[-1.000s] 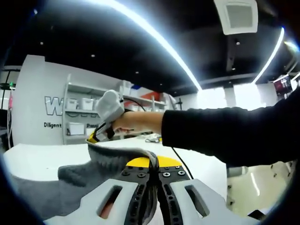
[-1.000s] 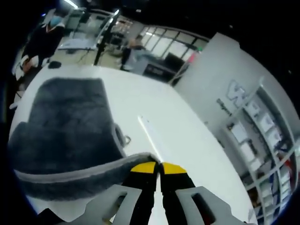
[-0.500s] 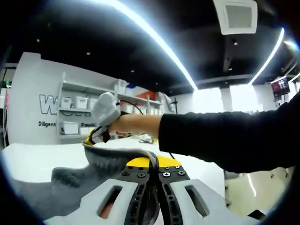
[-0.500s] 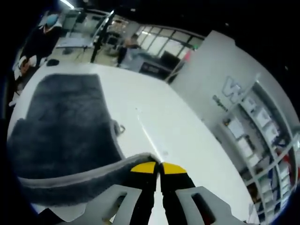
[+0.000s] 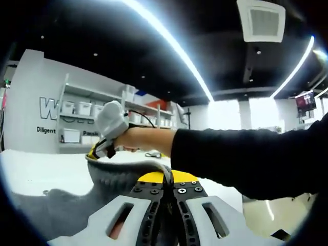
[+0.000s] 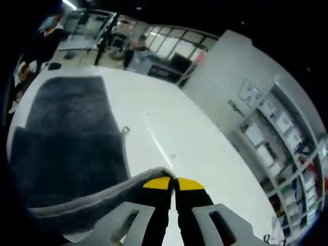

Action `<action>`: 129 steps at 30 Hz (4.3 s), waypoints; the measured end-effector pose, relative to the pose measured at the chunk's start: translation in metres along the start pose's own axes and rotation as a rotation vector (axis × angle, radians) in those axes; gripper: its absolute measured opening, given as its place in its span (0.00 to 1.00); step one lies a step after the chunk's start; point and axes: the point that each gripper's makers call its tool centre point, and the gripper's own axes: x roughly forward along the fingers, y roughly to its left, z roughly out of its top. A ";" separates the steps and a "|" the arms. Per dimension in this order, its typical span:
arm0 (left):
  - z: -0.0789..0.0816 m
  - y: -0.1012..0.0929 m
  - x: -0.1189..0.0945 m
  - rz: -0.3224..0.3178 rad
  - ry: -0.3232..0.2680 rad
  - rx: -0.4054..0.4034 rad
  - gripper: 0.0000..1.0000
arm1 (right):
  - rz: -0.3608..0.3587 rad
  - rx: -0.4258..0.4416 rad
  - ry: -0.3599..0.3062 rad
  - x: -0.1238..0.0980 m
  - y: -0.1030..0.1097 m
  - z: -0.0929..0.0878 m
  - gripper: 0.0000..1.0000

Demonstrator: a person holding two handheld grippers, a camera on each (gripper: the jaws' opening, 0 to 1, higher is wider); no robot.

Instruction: Open the folded towel by lifting each exposed corner and separating the folded layers until the towel lies flat within the target outline without major curled edges

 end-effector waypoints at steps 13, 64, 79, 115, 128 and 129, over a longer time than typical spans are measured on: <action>-0.006 -0.011 0.031 -0.016 0.015 -0.036 0.02 | -0.027 0.035 0.022 -0.006 -0.021 -0.036 0.00; -0.131 -0.051 0.103 -0.078 0.304 0.246 0.02 | -0.115 -0.129 0.125 0.021 -0.046 -0.136 0.00; -0.147 -0.059 0.113 -0.117 0.345 0.360 0.02 | -0.111 -0.153 0.135 0.025 -0.040 -0.159 0.00; -0.180 -0.096 0.113 -0.264 0.452 0.294 0.22 | -0.250 -0.065 0.280 -0.010 -0.087 -0.223 0.41; -0.150 -0.084 0.090 -0.273 0.438 0.054 0.40 | -0.335 0.228 0.216 -0.062 -0.107 -0.252 0.94; -0.148 -0.081 0.087 -0.273 0.430 0.058 0.45 | -0.336 0.232 0.211 -0.066 -0.106 -0.256 0.99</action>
